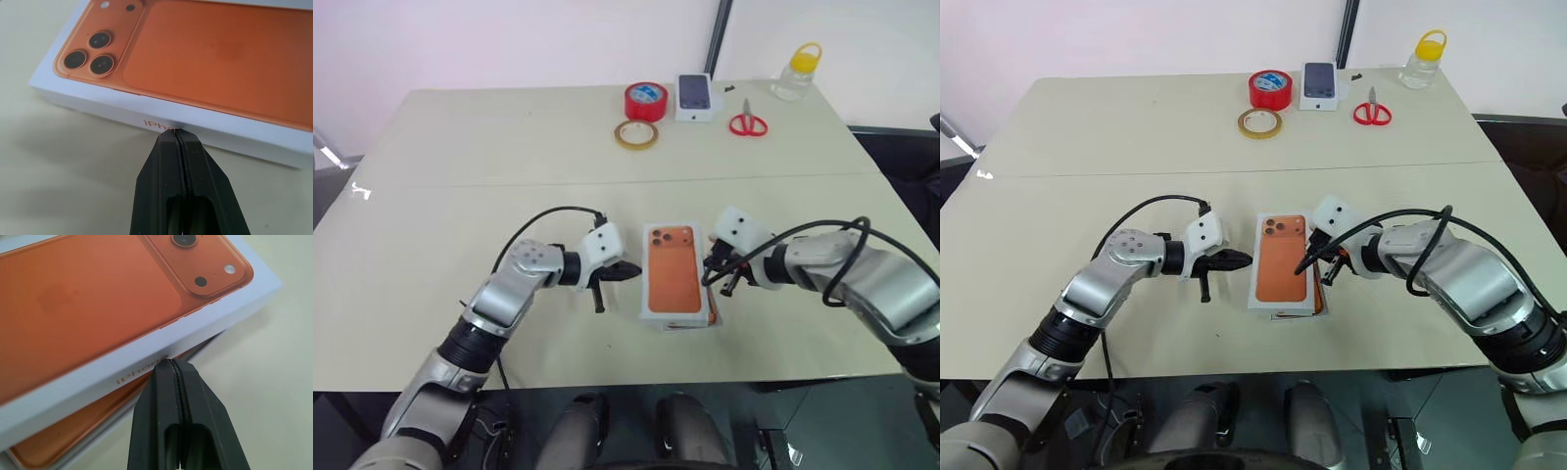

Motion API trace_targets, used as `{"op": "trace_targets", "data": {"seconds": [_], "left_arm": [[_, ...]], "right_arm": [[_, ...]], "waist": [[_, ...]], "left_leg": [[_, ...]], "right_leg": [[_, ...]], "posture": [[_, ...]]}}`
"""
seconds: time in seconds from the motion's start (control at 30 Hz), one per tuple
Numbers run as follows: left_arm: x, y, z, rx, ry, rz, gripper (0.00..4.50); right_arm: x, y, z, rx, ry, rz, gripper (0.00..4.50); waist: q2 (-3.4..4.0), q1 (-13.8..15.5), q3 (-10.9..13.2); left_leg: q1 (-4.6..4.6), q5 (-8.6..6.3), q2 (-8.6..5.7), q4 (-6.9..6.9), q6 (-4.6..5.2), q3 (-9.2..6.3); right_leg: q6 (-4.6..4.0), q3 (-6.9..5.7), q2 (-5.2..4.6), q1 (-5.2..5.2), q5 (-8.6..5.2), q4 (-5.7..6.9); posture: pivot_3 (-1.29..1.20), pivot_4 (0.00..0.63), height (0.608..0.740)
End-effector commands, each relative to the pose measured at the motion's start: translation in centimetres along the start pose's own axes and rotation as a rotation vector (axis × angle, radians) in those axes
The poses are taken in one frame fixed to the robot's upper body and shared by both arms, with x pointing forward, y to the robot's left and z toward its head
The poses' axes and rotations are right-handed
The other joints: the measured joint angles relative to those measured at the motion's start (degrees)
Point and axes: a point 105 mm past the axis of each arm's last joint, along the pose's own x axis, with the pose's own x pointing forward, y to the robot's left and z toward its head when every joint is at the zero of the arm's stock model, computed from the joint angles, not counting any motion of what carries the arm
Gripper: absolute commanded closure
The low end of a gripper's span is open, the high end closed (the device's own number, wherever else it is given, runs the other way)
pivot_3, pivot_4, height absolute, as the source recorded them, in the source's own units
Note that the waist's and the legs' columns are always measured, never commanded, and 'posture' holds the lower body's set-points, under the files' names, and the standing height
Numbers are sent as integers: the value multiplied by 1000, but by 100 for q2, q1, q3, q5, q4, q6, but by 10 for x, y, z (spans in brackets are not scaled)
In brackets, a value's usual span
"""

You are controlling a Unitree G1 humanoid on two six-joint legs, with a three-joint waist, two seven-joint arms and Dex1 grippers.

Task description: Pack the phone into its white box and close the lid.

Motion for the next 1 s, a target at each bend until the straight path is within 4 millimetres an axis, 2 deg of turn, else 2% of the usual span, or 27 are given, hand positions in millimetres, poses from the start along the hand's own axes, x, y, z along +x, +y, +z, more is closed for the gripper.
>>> {"op": "trace_targets", "data": {"seconds": [0.03, 0.5, 0.8, 1.0], "left_arm": [[5, -14, 23, 41, -75, -58, 4475], [6, -20, 17, 35, -54, -62, 4475], [-4, -5, 2, 0, -12, 6, 4475], [-9, 11, 1, -31, -25, 76, 4475]], "right_arm": [[-7, 9, 12, -66, -51, 28, 4482], [-7, 6, 3, -65, -25, 24, 4482], [-8, 0, 2, -69, -26, -2, 4482], [-11, -7, 0, -73, -18, -29, 4482]], "waist": [[0, -1, 0], [0, 0, 0], [0, -4, 0], [0, -3, 0]], "left_leg": [[0, 0, 0, 0, 0, 0], [0, 6, 0, 1, -10, 0], [0, 16, 0, 0, -27, 0], [0, 16, 0, 0, -28, 0]], "right_leg": [[0, 0, 0, 0, 0, 0], [0, 0, 0, 1, 0, 0], [0, 0, 0, 1, 0, 0], [0, 0, 0, 0, 0, 0]], "posture": [[0, 150, 740], [0, 150, 740], [0, 150, 740], [0, 150, 740]]}}
